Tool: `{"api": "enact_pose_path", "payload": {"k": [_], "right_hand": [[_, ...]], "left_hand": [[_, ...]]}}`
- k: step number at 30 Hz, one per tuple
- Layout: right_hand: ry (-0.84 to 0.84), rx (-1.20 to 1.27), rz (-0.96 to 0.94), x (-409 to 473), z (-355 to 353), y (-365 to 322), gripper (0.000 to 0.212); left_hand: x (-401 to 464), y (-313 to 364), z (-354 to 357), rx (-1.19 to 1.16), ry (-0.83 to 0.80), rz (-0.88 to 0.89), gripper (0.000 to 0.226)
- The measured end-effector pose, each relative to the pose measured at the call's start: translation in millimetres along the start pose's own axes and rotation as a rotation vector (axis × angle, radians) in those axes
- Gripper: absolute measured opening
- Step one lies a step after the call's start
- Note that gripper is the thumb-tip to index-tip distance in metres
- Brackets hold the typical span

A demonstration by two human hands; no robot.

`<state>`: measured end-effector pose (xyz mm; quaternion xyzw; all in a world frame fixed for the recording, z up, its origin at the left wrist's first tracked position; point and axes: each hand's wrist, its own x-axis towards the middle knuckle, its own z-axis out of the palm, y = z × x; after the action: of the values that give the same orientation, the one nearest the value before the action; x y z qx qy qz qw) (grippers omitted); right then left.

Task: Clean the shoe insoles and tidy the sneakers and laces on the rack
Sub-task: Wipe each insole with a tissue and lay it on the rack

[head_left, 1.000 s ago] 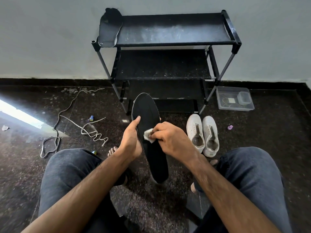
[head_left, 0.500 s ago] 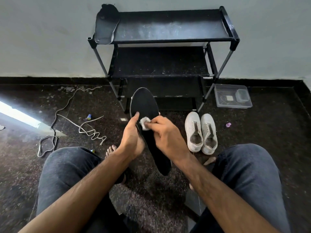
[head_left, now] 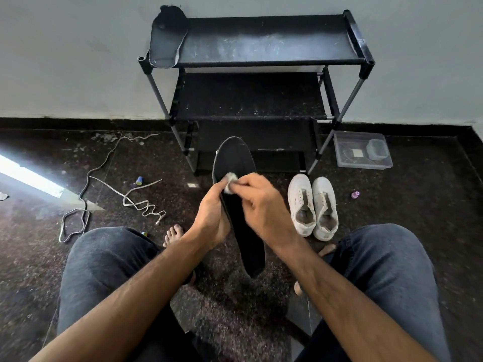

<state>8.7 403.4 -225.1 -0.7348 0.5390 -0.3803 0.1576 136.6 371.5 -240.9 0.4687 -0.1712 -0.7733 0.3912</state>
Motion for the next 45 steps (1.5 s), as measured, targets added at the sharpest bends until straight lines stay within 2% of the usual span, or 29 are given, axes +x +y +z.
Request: {"api": "enact_pose_path", "payload": {"k": [3, 5, 7, 9, 12, 14, 17, 19, 22, 24, 26, 30, 32, 33, 35, 37, 38, 42, 45], "right_hand": [[-0.229, 0.005, -0.123, -13.4, 11.0, -4.5, 0.025], [-0.335, 0.056, -0.145, -15.7, 8.1, -2.9, 0.024], [-0.374, 0.138, -0.088, -12.6, -1.1, 2.1, 0.025], [-0.259, 0.212, 0.015, -8.3, -11.9, 8.5, 0.026], [0.0, 0.148, 0.103, -6.1, -19.7, 14.9, 0.026], [0.017, 0.082, 0.107, -5.8, -14.2, 14.4, 0.028], [-0.049, 0.004, 0.097, -4.4, -1.7, 12.4, 0.03], [-0.009, 0.007, 0.115, -0.2, -1.8, 12.9, 0.029], [0.084, 0.049, 0.169, 2.6, -8.1, 13.2, 0.029], [0.07, 0.067, 0.153, 0.9, -6.0, 9.9, 0.026], [-0.016, 0.115, 0.094, -5.2, 1.4, 3.8, 0.024], [-0.237, 0.251, 0.03, -13.9, 5.6, -6.5, 0.025], [-0.293, 0.314, 0.078, -9.6, -2.7, -3.4, 0.026], [-0.277, 0.345, 0.123, -5.8, -8.0, -0.5, 0.026], [-0.128, 0.337, 0.191, 1.6, -17.7, 6.6, 0.027], [0.041, 0.19, 0.196, 6.2, -20.2, 12.9, 0.024], [0.075, 0.115, 0.181, 7.0, -18.1, 13.9, 0.023], [-0.023, -0.051, 0.032, -1.7, 5.1, 3.3, 0.02], [-0.163, 0.198, 0.097, -12.4, 10.8, -6.8, 0.027]], "left_hand": [[1.0, 6.7, -5.1, 0.011, 0.009, -0.053, 0.064], [-0.4, 10.6, -8.9, 0.031, 0.046, -0.064, 0.063], [-2.0, 12.2, -3.9, 0.027, 0.054, -0.056, 0.061], [1.3, 13.1, -1.4, -0.004, 0.078, -0.019, 0.057], [8.0, 13.3, -3.6, 0.018, 0.101, 0.044, 0.047], [8.0, 9.5, -5.6, 0.089, 0.063, 0.024, 0.045], [3.8, 8.9, -7.0, 0.152, -0.068, 0.0, 0.04], [-2.6, 10.9, -5.2, 0.162, -0.162, -0.001, 0.044], [-9.0, 4.7, -1.8, 0.175, -0.193, -0.034, 0.051], [-6.0, -1.2, 0.0, 0.164, -0.166, -0.055, 0.054], [-1.9, -1.0, -4.3, 0.125, -0.128, -0.072, 0.061], [-1.0, 7.1, -17.8, 0.176, -0.152, -0.144, 0.097], [0.7, 6.0, -17.8, 0.162, -0.124, -0.104, 0.09], [2.1, 5.2, -15.0, 0.155, -0.114, -0.077, 0.082], [1.9, 1.4, -9.2, 0.11, -0.095, -0.027, 0.067], [-1.5, -4.4, -3.4, 0.105, -0.126, -0.006, 0.06], [-2.9, -7.4, -1.1, 0.104, -0.129, -0.002, 0.06], [1.1, -8.1, -7.3, 0.045, -0.072, 0.002, 0.068], [2.9, -1.1, -15.9, 0.077, -0.079, -0.017, 0.083]]}}
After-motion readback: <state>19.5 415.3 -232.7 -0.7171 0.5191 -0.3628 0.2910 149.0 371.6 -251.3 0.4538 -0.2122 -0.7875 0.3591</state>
